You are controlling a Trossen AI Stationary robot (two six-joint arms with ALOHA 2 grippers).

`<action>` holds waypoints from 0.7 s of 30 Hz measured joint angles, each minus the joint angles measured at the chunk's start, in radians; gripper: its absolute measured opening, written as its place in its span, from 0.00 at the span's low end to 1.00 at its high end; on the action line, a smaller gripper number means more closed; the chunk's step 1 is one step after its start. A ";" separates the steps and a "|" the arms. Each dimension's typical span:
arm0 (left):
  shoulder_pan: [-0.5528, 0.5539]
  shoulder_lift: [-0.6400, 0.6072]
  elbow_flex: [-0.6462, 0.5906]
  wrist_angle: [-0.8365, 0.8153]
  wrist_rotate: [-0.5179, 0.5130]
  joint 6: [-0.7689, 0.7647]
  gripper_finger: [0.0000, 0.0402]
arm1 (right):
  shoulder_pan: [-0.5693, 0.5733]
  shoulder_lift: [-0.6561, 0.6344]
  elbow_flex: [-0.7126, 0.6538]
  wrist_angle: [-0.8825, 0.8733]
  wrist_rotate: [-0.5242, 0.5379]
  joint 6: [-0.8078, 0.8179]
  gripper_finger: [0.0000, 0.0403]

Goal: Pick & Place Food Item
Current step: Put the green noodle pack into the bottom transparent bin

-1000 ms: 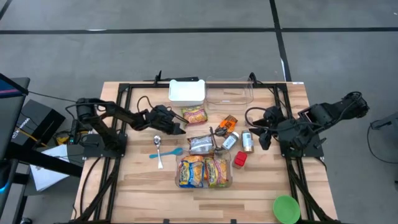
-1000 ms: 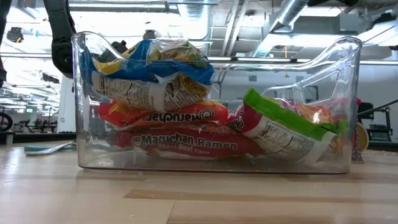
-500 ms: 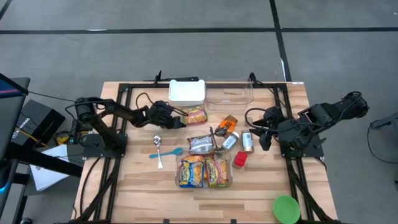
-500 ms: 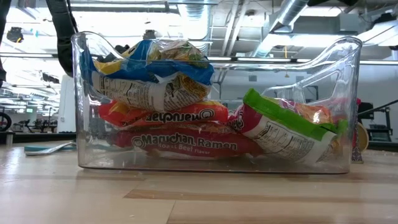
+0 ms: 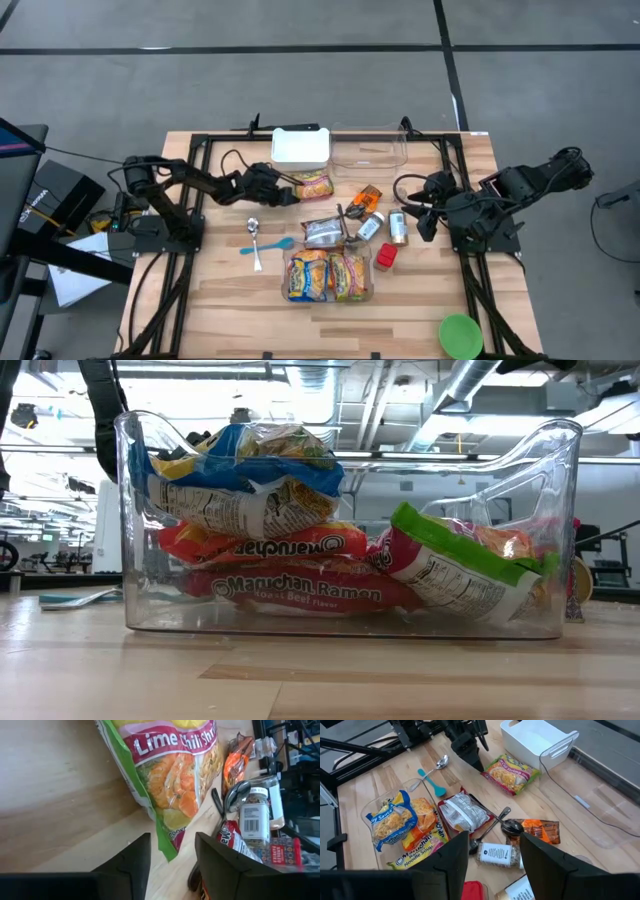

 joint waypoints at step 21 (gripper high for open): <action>-0.080 0.008 0.026 -0.045 -0.200 -0.001 0.05 | 0.000 0.000 0.000 0.000 -0.002 0.002 0.42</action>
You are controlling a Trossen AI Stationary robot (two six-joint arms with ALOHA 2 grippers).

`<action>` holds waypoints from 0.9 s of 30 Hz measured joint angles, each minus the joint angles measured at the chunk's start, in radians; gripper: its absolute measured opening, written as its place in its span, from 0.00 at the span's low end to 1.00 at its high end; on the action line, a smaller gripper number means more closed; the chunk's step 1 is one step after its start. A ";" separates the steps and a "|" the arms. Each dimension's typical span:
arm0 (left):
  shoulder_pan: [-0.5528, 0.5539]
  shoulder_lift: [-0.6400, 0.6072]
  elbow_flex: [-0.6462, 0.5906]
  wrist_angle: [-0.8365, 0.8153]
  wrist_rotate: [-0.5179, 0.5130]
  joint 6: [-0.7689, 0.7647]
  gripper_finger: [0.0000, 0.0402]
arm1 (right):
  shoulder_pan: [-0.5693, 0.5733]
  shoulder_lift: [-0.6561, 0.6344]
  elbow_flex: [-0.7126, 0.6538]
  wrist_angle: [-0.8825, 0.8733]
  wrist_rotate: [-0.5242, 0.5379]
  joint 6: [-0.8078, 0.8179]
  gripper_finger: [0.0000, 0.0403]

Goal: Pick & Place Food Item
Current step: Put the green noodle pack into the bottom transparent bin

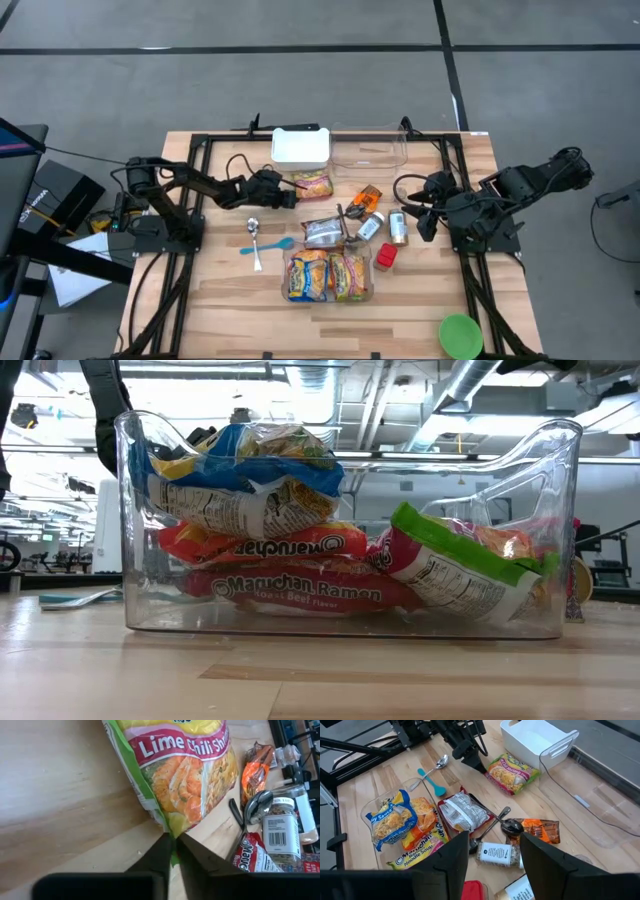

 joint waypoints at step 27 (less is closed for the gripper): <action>-0.026 -0.175 -0.005 -0.112 0.042 0.130 0.00 | 0.000 0.000 0.000 0.008 0.000 0.009 0.42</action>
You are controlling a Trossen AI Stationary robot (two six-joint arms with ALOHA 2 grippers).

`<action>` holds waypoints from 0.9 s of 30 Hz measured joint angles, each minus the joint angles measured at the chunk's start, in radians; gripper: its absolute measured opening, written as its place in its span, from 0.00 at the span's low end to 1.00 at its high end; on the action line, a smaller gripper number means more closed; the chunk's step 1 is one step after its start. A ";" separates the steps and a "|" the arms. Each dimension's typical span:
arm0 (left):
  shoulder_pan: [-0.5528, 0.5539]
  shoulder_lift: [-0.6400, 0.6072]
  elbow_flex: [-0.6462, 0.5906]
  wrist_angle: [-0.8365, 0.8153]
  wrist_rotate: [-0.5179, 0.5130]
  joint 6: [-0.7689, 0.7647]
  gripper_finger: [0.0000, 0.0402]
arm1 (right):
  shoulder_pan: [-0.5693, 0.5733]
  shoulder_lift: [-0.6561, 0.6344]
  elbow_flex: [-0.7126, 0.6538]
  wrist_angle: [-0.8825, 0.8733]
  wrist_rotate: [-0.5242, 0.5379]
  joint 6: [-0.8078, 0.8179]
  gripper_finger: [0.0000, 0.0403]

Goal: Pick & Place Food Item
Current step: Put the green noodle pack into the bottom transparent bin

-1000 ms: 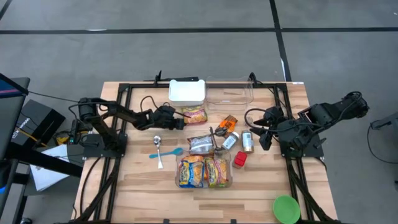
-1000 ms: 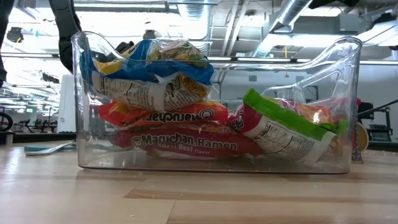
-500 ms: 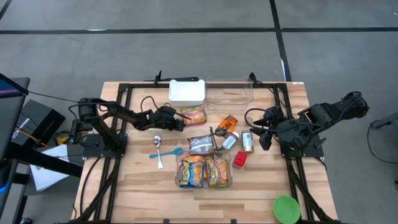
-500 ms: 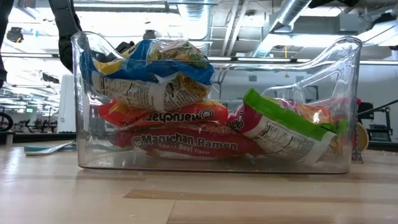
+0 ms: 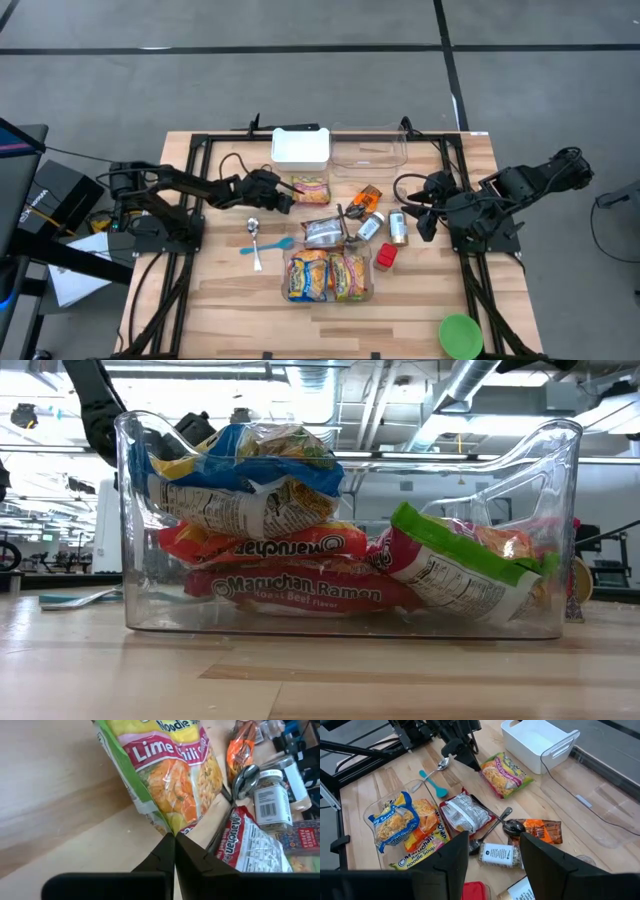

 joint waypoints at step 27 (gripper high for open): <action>-0.088 -0.002 0.032 0.121 0.062 -0.034 0.00 | 0.000 0.000 0.000 0.001 0.000 -0.001 0.42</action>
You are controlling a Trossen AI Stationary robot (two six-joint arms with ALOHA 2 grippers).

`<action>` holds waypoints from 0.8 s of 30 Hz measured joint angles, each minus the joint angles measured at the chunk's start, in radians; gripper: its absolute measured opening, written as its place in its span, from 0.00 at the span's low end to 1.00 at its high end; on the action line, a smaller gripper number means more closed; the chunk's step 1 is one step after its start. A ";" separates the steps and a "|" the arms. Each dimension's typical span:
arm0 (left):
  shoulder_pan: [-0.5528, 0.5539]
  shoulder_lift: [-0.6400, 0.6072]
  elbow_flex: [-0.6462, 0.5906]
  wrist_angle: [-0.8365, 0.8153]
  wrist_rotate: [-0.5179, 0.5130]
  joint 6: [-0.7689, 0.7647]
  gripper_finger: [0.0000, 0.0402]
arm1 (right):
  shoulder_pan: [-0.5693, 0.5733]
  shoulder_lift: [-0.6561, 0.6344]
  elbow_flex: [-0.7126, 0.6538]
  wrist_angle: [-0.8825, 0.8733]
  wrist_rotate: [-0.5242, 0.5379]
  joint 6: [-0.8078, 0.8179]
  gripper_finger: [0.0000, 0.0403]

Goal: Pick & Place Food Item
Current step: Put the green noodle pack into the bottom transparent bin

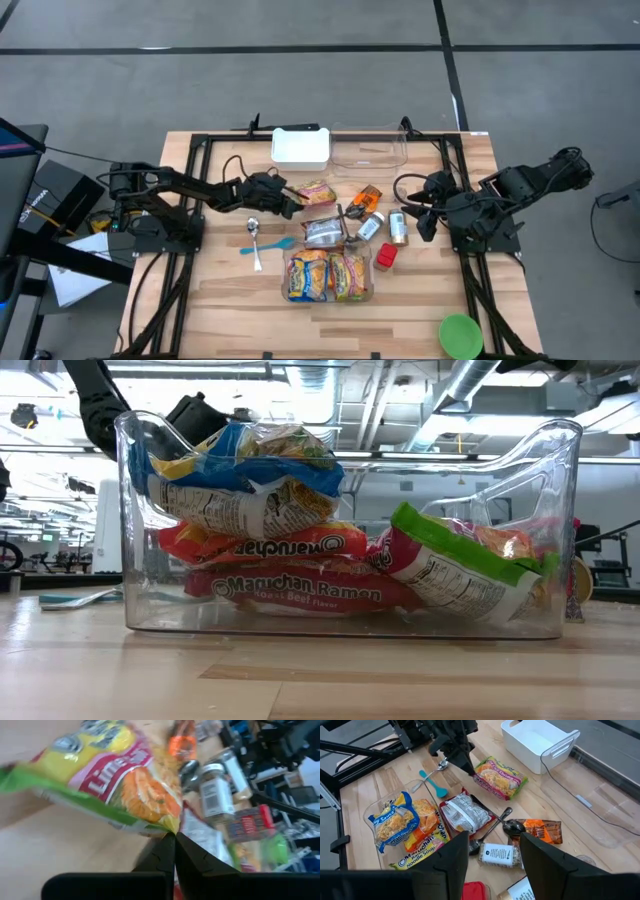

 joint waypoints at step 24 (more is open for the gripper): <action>-0.025 0.000 0.199 -0.035 -0.049 0.059 0.00 | 0.001 0.000 0.000 -0.001 0.000 -0.019 0.42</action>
